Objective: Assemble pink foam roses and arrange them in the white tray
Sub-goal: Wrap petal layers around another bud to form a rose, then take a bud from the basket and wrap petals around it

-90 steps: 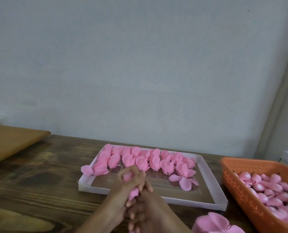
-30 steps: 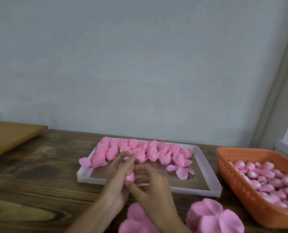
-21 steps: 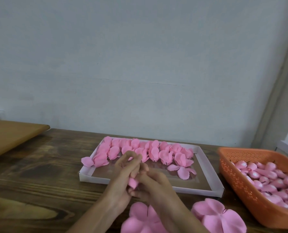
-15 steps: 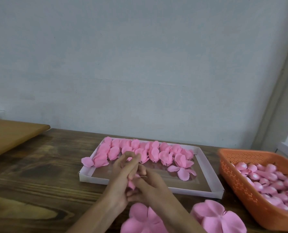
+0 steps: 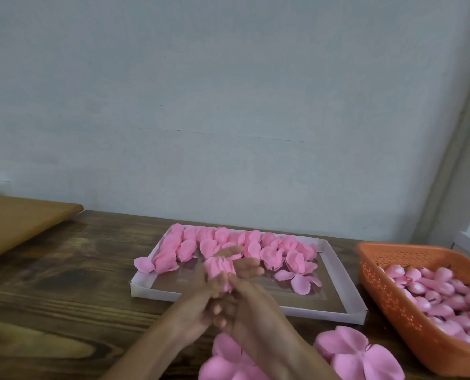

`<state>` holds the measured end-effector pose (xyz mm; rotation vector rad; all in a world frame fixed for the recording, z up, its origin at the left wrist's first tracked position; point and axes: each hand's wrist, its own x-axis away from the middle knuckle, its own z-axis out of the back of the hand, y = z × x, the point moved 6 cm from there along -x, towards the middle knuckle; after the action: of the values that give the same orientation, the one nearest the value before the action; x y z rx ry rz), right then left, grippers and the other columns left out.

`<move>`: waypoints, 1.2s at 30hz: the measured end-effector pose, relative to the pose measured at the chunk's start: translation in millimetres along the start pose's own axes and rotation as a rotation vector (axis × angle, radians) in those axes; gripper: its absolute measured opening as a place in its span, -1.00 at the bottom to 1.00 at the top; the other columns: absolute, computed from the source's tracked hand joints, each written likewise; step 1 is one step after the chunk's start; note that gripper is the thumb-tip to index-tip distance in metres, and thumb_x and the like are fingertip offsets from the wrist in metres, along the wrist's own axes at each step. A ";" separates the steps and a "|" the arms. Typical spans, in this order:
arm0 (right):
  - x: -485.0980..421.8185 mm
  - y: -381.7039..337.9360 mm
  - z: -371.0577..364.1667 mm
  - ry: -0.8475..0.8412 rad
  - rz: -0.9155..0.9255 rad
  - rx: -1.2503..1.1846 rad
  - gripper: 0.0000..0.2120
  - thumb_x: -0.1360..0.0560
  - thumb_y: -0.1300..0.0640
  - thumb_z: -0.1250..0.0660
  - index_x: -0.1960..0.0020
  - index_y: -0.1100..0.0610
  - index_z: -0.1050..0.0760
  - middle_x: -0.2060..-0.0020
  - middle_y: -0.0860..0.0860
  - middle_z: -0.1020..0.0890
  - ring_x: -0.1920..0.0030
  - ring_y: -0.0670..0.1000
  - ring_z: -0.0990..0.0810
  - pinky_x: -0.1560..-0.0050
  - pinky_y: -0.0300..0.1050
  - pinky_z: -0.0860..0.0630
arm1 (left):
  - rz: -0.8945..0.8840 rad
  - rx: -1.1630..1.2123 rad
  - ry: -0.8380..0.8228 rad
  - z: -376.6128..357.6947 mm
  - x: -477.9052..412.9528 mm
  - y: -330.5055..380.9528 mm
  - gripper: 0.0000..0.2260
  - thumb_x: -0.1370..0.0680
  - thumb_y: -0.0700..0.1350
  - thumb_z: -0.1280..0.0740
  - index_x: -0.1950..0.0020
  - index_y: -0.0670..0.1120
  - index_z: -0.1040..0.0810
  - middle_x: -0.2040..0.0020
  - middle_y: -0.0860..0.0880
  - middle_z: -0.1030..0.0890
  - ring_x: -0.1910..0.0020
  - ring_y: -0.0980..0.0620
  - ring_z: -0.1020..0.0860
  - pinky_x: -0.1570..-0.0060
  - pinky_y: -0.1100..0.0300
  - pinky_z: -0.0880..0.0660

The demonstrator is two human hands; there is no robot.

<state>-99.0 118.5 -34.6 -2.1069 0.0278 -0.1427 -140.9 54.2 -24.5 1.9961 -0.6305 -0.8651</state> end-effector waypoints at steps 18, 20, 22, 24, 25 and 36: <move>-3.5 -18.2 43.8 0.168 0.155 0.562 -0.94 -0.59 0.05 -0.36 0.01 0.04 -0.52 0.36 -0.12 -0.53 0.41 -0.12 -0.45 0.45 -0.28 -0.36 | 0.284 -0.891 0.568 90.7 -31.6 53.2 -0.85 -0.57 -0.18 -0.42 0.09 -0.27 -0.57 0.43 -0.08 -0.51 0.57 0.13 -0.40 0.54 0.28 -0.33; -2.2 -21.1 41.2 0.163 0.163 0.527 -0.94 -0.58 0.09 -0.36 -0.01 0.08 -0.52 0.36 -0.11 -0.52 0.41 -0.10 -0.45 0.46 -0.26 -0.36 | 0.441 -0.914 0.551 99.0 -36.6 46.0 -0.85 -0.60 -0.12 -0.34 0.07 -0.20 -0.54 0.32 -0.08 -0.55 0.53 0.11 -0.38 0.48 0.24 -0.30; -1.8 -25.5 40.5 0.168 0.172 0.496 -0.93 -0.59 0.15 -0.35 -0.04 0.13 -0.50 0.36 -0.10 -0.51 0.43 -0.08 -0.45 0.48 -0.24 -0.35 | 0.497 -0.802 0.670 113.8 -40.9 33.6 -0.80 -0.67 -0.09 -0.27 0.13 -0.11 -0.43 0.30 -0.07 -0.53 0.51 0.09 -0.40 0.45 0.20 -0.31; -2.1 -29.8 39.4 0.168 0.174 0.483 -0.93 -0.60 0.18 -0.32 -0.05 0.16 -0.48 0.41 -0.12 -0.52 0.46 -0.07 -0.45 0.50 -0.23 -0.35 | 0.477 -0.845 0.780 124.7 -46.1 23.9 -0.84 -0.71 -0.12 -0.25 0.06 -0.10 -0.41 0.15 -0.16 -0.58 0.31 -0.05 -0.53 0.29 0.04 -0.53; -2.0 -32.0 39.6 0.165 0.173 0.483 -0.94 -0.60 0.19 -0.31 -0.06 0.16 -0.48 0.44 -0.13 -0.52 0.47 -0.06 -0.45 0.50 -0.23 -0.36 | 0.470 -0.936 0.802 128.9 -49.5 20.1 -0.91 -0.71 -0.13 -0.23 -0.05 -0.12 -0.41 0.01 -0.23 -0.60 0.15 -0.13 -0.57 0.07 -0.07 -0.62; 4.8 -46.8 42.5 0.166 0.202 0.416 -0.91 -0.60 0.14 -0.33 -0.08 0.12 -0.52 0.34 -0.07 -0.56 0.39 -0.05 -0.50 0.34 -0.19 -0.49 | 0.606 -1.737 0.783 127.8 -46.7 7.5 -0.77 -0.64 -0.04 -0.34 -0.23 -0.13 -0.57 -0.25 -0.20 -0.58 -0.17 -0.19 -0.61 0.00 0.07 -0.49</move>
<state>-91.2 178.5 -15.7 -1.6622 0.2860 -0.1845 -269.2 18.6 -53.5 0.3437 0.1068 0.0000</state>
